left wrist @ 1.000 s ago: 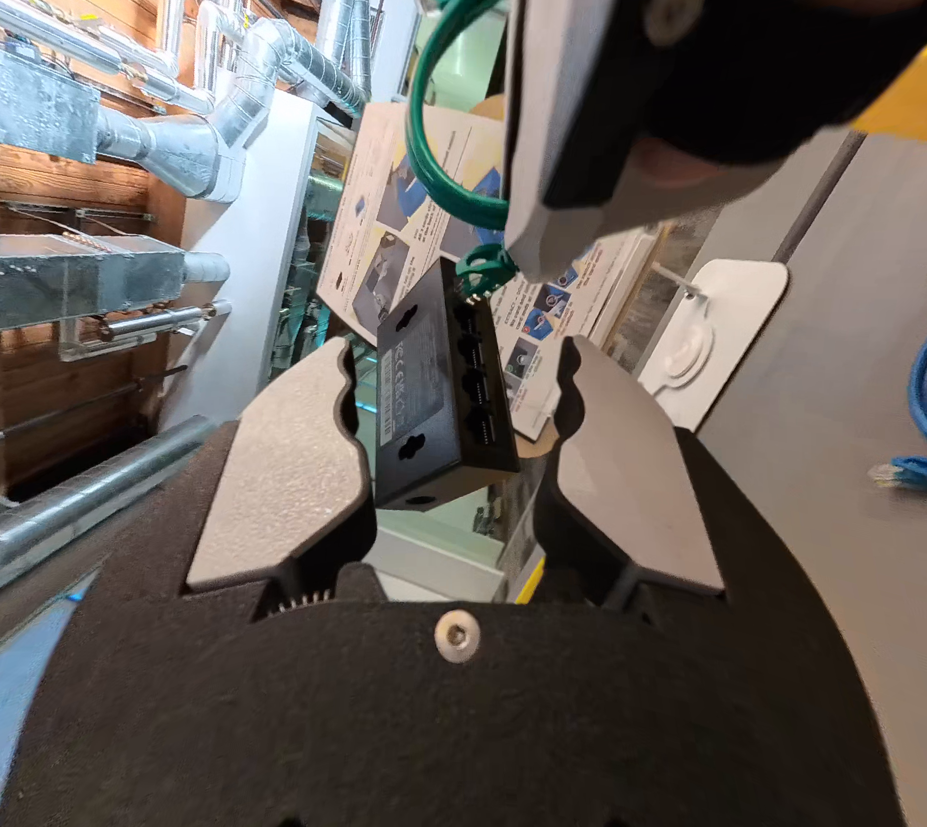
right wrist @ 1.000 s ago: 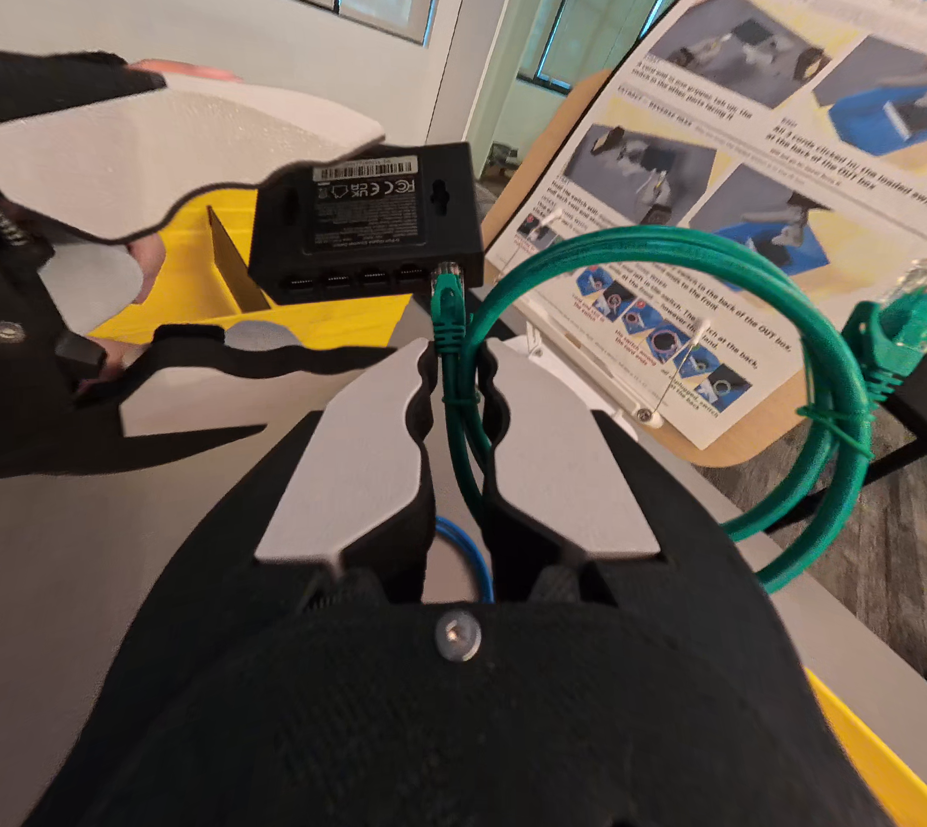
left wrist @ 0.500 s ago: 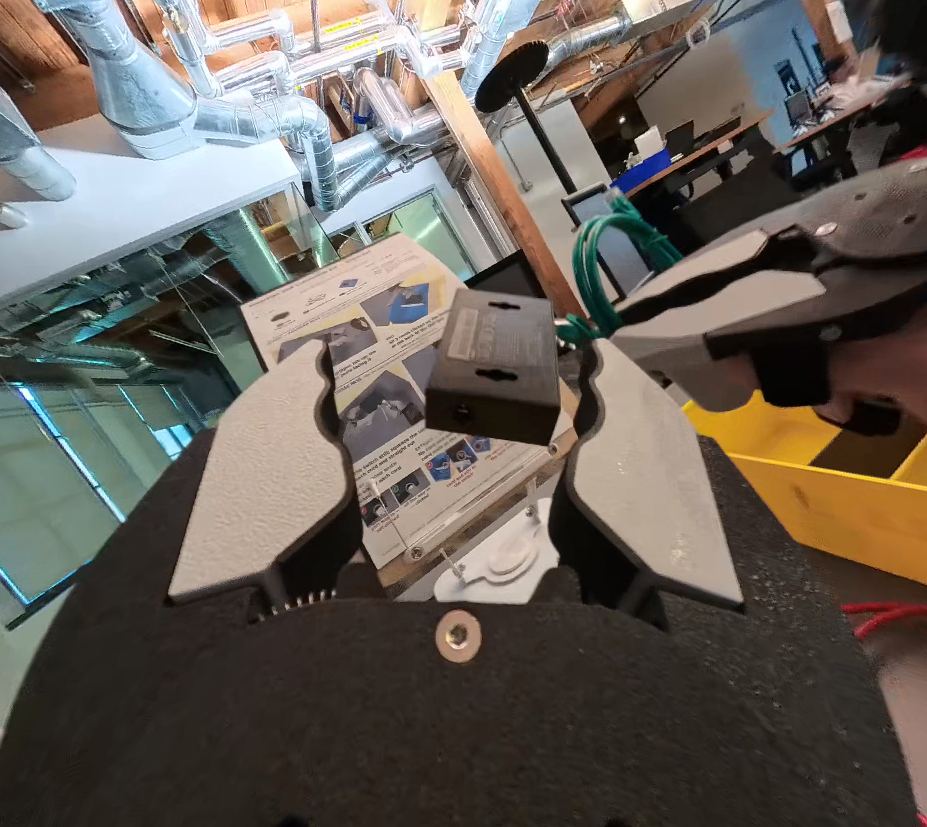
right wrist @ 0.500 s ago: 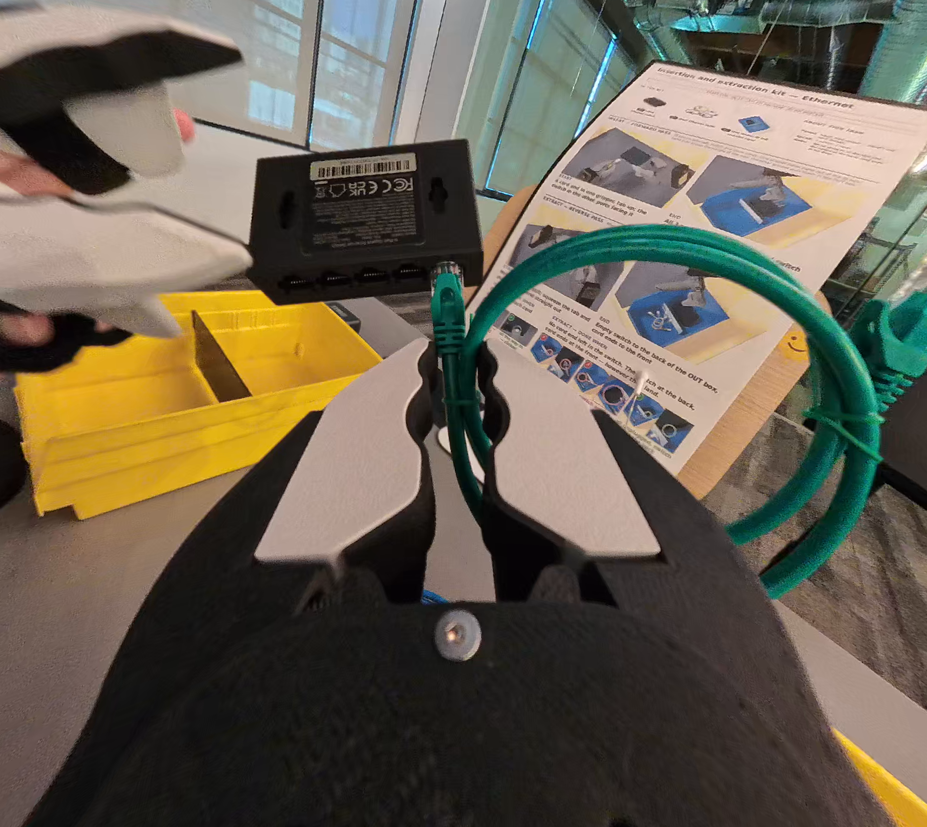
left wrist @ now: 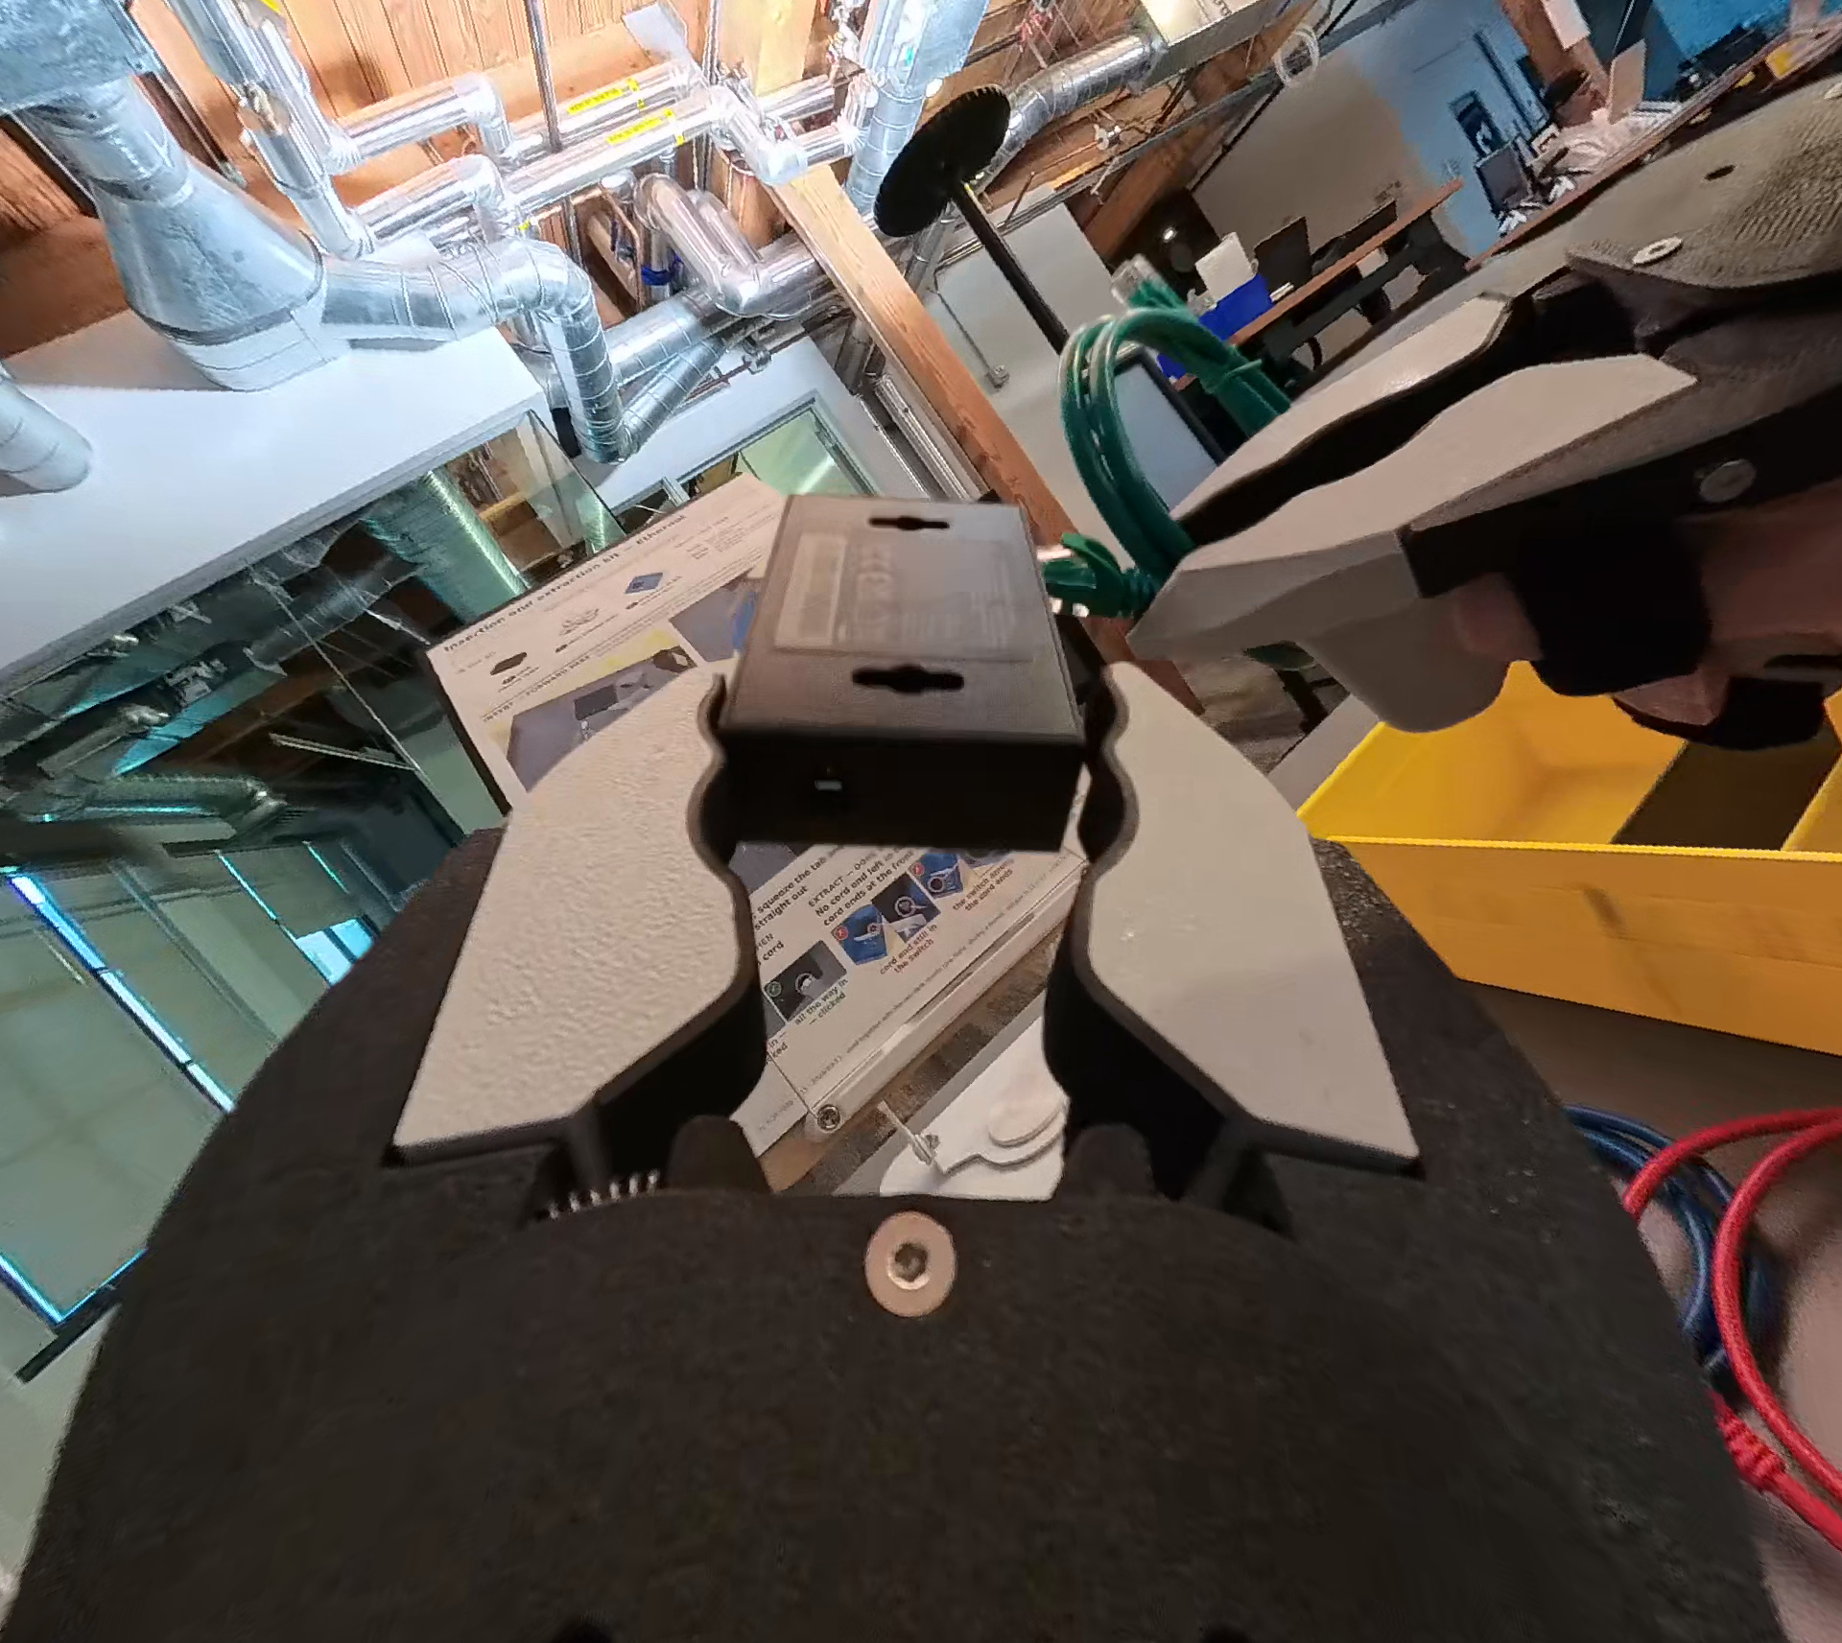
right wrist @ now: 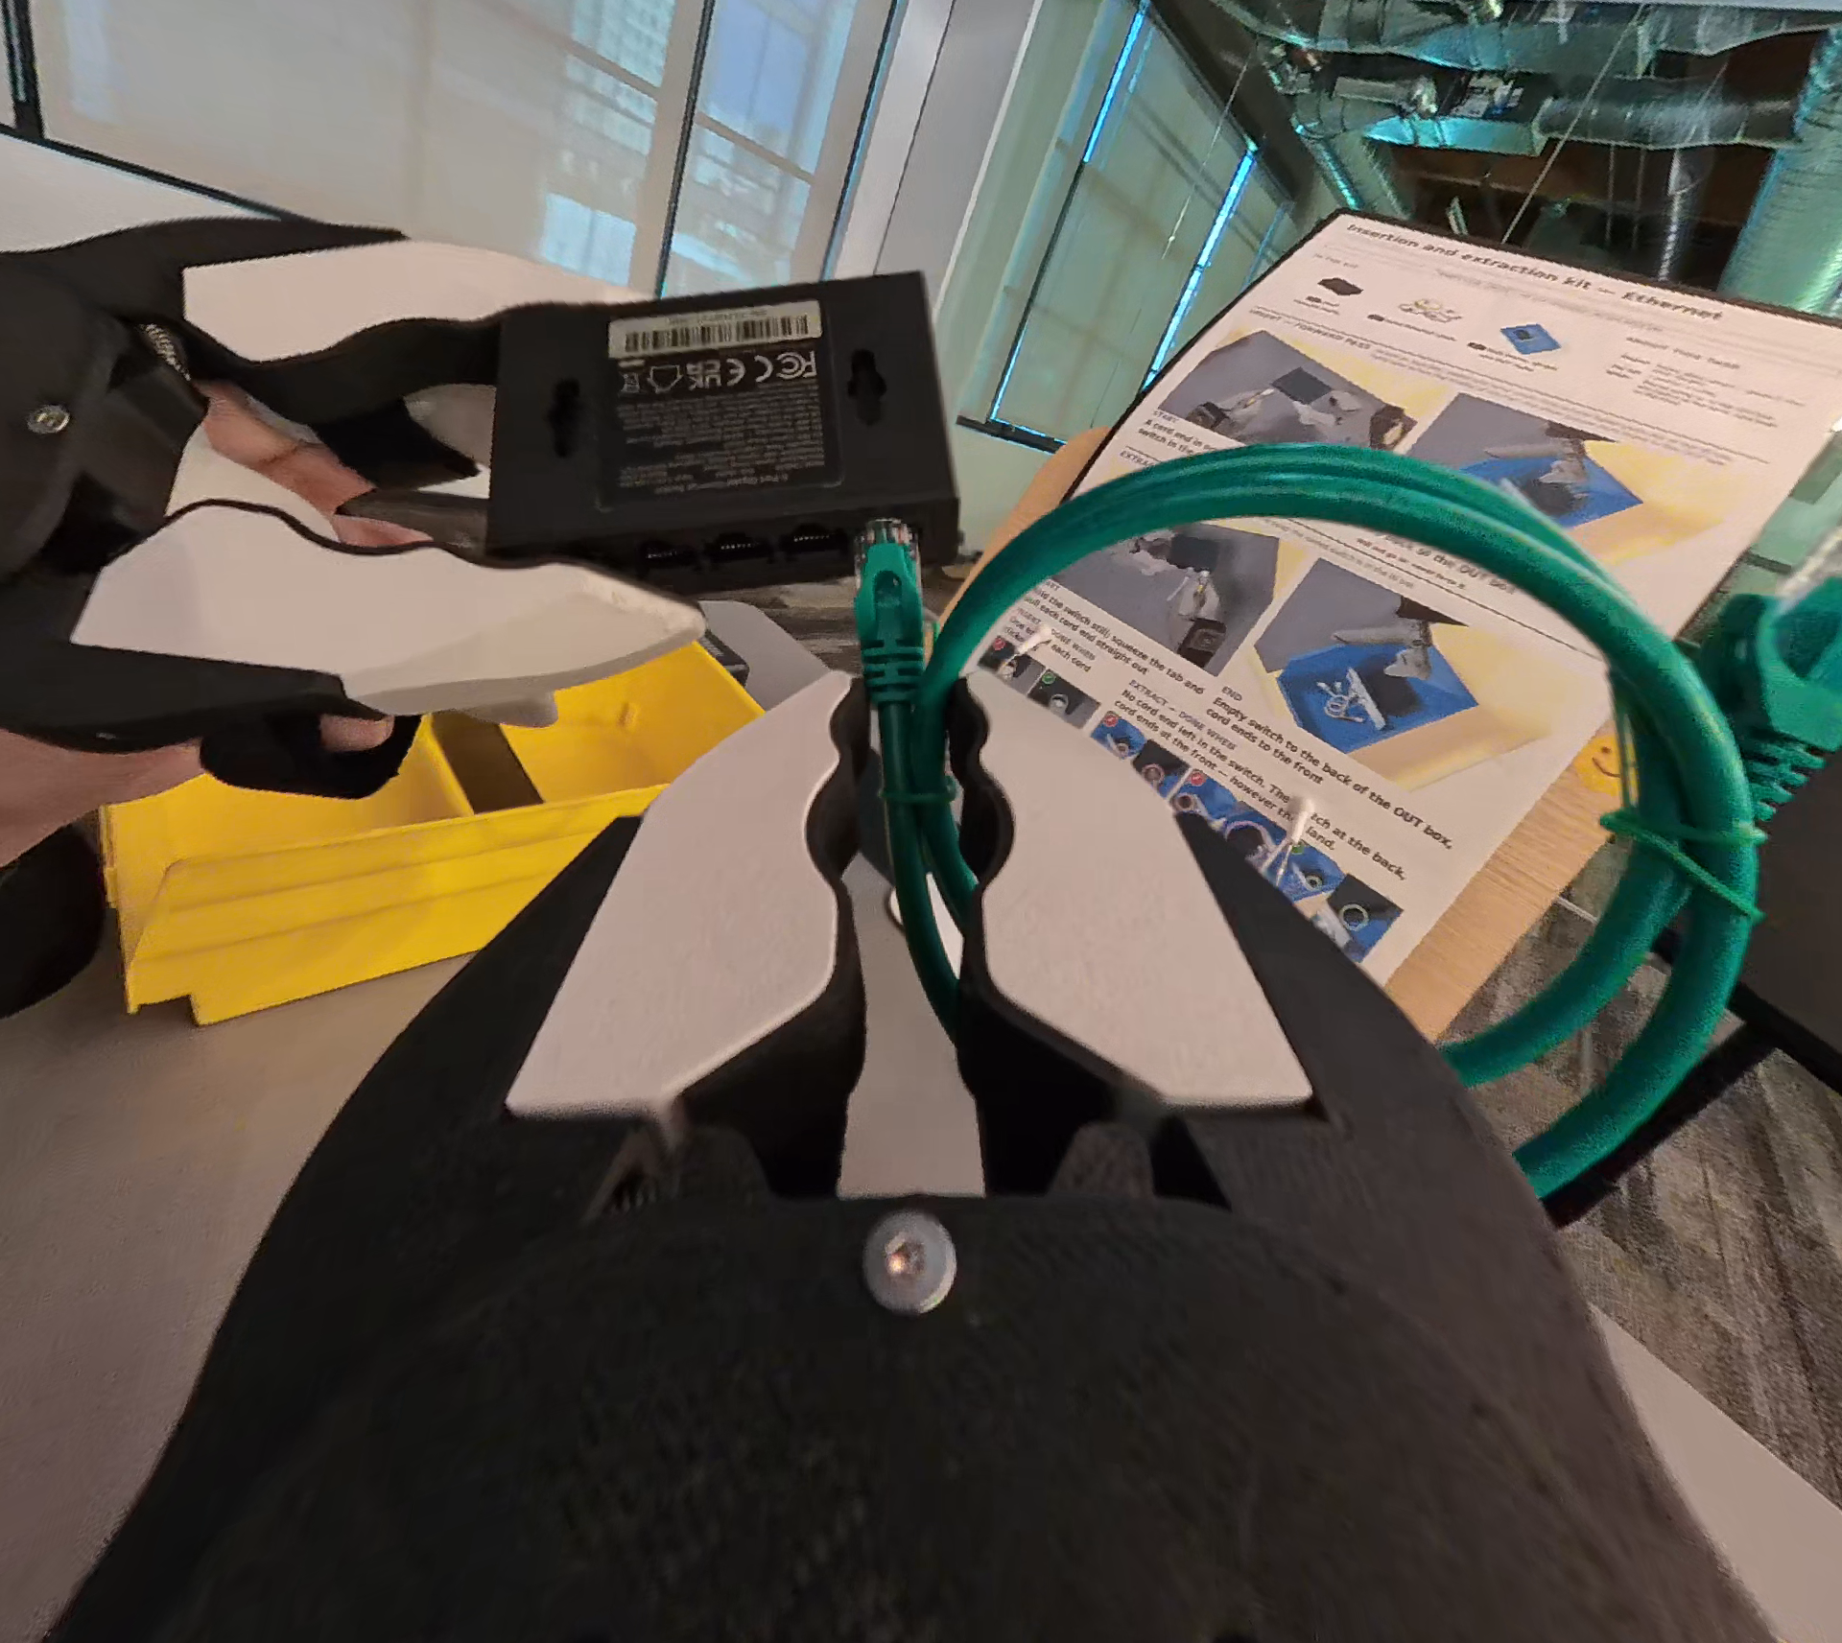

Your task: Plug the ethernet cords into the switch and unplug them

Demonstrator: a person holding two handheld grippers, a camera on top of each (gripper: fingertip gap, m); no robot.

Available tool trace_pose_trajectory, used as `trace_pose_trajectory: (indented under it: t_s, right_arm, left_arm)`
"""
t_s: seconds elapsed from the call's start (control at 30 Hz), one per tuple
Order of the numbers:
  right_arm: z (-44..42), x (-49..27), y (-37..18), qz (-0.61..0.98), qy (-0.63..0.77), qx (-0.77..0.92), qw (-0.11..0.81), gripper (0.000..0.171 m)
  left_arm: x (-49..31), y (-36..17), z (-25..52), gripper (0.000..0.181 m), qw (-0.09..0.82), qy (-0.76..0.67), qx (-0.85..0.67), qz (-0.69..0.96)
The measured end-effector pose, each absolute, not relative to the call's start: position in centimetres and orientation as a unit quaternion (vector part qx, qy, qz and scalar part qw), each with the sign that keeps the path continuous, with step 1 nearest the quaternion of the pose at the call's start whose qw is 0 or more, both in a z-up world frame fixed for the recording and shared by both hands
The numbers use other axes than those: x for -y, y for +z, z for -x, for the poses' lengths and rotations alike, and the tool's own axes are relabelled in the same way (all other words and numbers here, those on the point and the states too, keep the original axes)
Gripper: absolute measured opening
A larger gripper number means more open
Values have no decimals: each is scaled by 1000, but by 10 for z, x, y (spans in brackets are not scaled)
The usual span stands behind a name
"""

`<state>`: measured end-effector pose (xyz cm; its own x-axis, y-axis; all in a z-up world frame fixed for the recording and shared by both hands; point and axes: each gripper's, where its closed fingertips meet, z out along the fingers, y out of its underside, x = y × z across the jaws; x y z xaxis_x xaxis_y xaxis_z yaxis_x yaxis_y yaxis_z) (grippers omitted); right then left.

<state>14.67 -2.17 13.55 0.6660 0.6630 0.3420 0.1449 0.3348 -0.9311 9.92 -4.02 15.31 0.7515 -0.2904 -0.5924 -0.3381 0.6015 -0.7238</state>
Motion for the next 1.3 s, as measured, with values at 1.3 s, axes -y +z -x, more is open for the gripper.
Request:
trace_pose_trajectory:
  t_s: [1.3]
  right_arm:
    - [-134,9,109,598,304,361,648,15]
  left_arm:
    - [21,141,-89,68,802,38,-338,492]
